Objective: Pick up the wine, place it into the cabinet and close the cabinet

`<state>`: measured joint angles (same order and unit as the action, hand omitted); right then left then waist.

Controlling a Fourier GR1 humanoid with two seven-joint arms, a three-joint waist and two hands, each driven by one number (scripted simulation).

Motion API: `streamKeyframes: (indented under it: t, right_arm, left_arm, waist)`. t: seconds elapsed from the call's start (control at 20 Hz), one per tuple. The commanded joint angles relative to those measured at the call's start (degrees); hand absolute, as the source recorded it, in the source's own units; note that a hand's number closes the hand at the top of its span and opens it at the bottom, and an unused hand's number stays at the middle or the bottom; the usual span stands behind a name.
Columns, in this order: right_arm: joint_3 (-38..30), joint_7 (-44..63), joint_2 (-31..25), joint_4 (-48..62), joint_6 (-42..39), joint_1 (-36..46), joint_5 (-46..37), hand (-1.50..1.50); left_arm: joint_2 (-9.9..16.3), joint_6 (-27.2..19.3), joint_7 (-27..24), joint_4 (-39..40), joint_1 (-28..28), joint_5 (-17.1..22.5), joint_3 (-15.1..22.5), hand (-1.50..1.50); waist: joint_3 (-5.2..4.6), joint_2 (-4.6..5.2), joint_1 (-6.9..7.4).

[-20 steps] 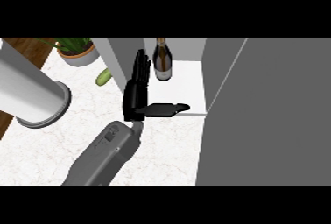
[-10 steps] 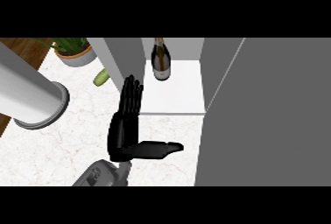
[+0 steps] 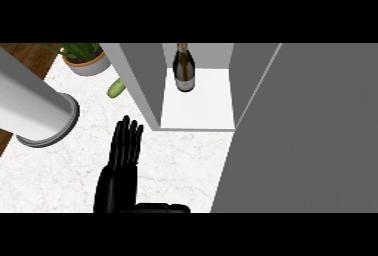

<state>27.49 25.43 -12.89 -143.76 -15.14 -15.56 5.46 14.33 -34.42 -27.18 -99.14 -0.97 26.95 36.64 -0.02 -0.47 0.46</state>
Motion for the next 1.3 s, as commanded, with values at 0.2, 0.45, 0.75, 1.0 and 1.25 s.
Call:
streamKeyframes:
  t: [0.2,0.45,0.75,1.0,1.25]
  right_arm:
    - [13.54,8.55,0.09,-9.79,-0.56,0.83,-0.12,1.5]
    - [17.19,10.68,2.36,-10.72,1.45,4.4,-2.83,1.5]
    - [22.45,15.44,11.98,1.19,6.4,13.7,-4.25,1.5]
    - [25.56,16.45,12.65,3.77,13.49,20.49,-5.2,1.5]
    - [25.16,14.93,12.71,9.42,22.54,29.66,-5.54,1.5]
  left_arm:
    - [8.77,4.96,-1.67,-9.52,9.86,1.72,-3.48,-1.5]
    - [12.78,8.35,-3.87,-10.78,15.12,4.11,-7.83,-1.5]
    - [16.67,12.54,-3.27,-16.23,19.88,8.85,-12.48,-1.5]
    - [19.82,14.52,-2.05,-18.1,21.14,12.16,-18.41,-1.5]
    - [23.14,22.59,-4.36,-18.39,27.4,17.04,-23.64,-1.5]
  waist:
    - [-0.11,0.03,0.06]
    - [-0.21,-0.06,-0.02]
    - [-0.35,0.05,1.53]
    - [-0.33,-0.08,1.61]
    - [-0.3,-0.02,2.4]
